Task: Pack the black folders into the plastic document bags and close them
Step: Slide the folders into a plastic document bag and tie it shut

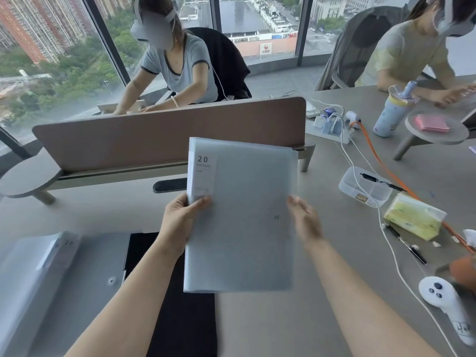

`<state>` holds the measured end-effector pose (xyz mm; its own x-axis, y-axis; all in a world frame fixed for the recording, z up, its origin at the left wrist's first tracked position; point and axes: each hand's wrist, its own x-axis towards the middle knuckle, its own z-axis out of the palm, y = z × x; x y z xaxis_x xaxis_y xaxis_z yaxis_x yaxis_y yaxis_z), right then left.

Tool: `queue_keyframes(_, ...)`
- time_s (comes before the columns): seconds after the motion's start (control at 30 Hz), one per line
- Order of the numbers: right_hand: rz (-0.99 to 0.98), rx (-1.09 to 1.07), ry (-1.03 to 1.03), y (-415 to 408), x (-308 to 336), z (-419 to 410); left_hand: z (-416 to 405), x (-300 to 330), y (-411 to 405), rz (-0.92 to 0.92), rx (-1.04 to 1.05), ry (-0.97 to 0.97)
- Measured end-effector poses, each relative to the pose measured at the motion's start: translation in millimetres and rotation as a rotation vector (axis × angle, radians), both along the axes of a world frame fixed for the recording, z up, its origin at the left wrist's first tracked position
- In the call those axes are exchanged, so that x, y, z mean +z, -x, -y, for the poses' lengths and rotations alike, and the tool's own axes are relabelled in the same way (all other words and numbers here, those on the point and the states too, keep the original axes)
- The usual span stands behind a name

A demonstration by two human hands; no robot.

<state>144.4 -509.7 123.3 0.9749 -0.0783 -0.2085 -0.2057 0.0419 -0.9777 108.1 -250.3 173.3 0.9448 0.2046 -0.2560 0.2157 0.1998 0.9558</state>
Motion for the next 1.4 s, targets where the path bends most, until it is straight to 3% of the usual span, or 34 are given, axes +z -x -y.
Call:
queue_keyframes(0.23,-0.213,0.107,0.029,17.3,-46.8,-4.0,-6.6,-56.2,7.1,-0.225,0.088,0.052)
queue_keyframes(0.5,-0.436,0.383,0.299,50.9,-95.3,-3.2,-20.5,-116.4,26.1,-0.45,0.145,0.017)
queue_keyframes(0.8,-0.52,0.572,0.668,60.0,-120.0,-13.5,-35.0,-143.1,44.8,-0.565,0.143,-0.103)
queue_keyframes(1.03,-0.585,0.675,0.854,59.9,-129.2,-19.3,-39.2,-152.5,53.4,-0.601,0.127,-0.331)
queue_keyframes(1.17,-0.611,0.716,1.03,57.8,-130.0,-21.5,-33.1,-150.9,55.1,-0.584,0.07,-0.568)
queue_keyframes(1.3,-0.635,0.728,1.091,57.9,-130.2,-21.5,-27.6,-150.6,54.4,-0.548,0.018,-0.771)
queue_keyframes(1.4,-0.67,0.707,1.069,59.7,-133.0,-20.3,-23.3,-153.9,53.0,-0.512,-0.076,-1.044)
